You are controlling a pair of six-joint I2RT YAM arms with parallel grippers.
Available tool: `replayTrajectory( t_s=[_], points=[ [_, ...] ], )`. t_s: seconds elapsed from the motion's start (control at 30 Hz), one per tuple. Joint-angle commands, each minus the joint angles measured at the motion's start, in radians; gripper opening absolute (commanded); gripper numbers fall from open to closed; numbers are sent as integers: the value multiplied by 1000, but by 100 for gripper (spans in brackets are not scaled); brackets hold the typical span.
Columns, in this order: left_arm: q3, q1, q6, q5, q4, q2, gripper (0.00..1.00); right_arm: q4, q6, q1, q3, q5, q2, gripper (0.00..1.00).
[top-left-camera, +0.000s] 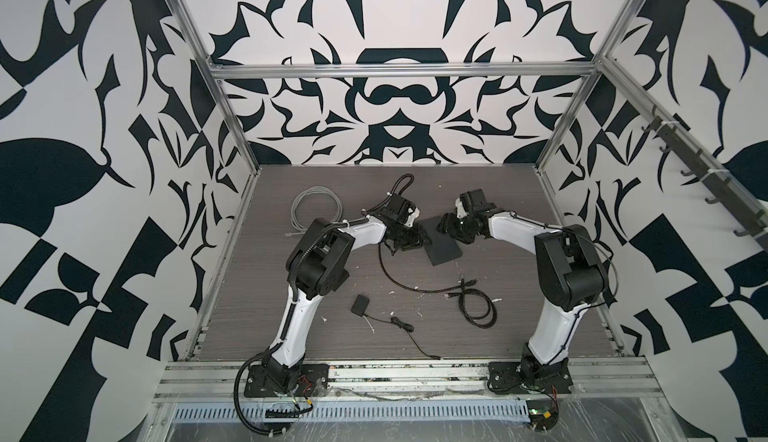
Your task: Insert the plug into the switch port
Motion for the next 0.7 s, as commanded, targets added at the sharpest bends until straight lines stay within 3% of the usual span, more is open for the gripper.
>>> replayTrajectory(
  t_s=[0.0,0.13,0.4,0.67],
  points=[
    [-10,7,19,-49,-72,-31,46,-36,-43,-4,-12,19,-60,66],
    [12,11,98,-150,-147,-83,47,-61,-75,-5,-9,59,-113,67],
    [20,43,239,-506,-299,-179,47,-93,-114,-5,-42,115,-197,67],
    [-4,101,287,-583,-295,-130,42,-109,-123,-1,-42,110,-194,67]
  ],
)
